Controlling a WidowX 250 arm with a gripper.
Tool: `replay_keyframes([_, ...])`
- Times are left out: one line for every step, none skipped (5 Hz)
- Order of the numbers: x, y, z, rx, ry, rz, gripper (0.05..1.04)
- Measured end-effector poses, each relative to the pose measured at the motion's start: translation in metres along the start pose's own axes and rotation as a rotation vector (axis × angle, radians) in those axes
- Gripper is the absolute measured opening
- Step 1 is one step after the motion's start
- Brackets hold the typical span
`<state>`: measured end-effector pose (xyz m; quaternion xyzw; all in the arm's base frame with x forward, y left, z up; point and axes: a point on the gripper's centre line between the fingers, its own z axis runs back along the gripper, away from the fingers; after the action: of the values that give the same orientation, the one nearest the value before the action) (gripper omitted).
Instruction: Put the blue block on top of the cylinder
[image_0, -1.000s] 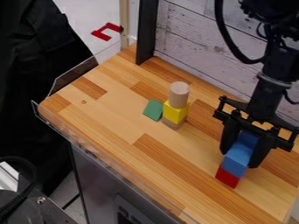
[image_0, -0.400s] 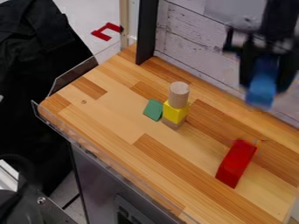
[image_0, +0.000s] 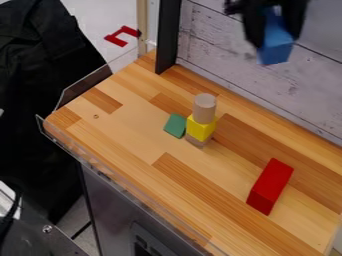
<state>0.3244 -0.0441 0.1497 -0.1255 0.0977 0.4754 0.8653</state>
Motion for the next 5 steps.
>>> replay_keyframes([0.010, 0.018, -0.002, 0.065, -0.006, 0.105, 0.553])
replay_keyframes([0.013, 0.030, -0.005, 0.102, 0.015, 0.146, 0.553])
replay_keyframes([0.015, 0.036, -0.009, 0.104, 0.036, 0.178, 0.553])
replay_keyframes([0.019, 0.038, -0.013, 0.089, 0.040, 0.214, 0.552])
replay_keyframes([0.021, 0.038, -0.012, 0.054, -0.005, 0.272, 0.553])
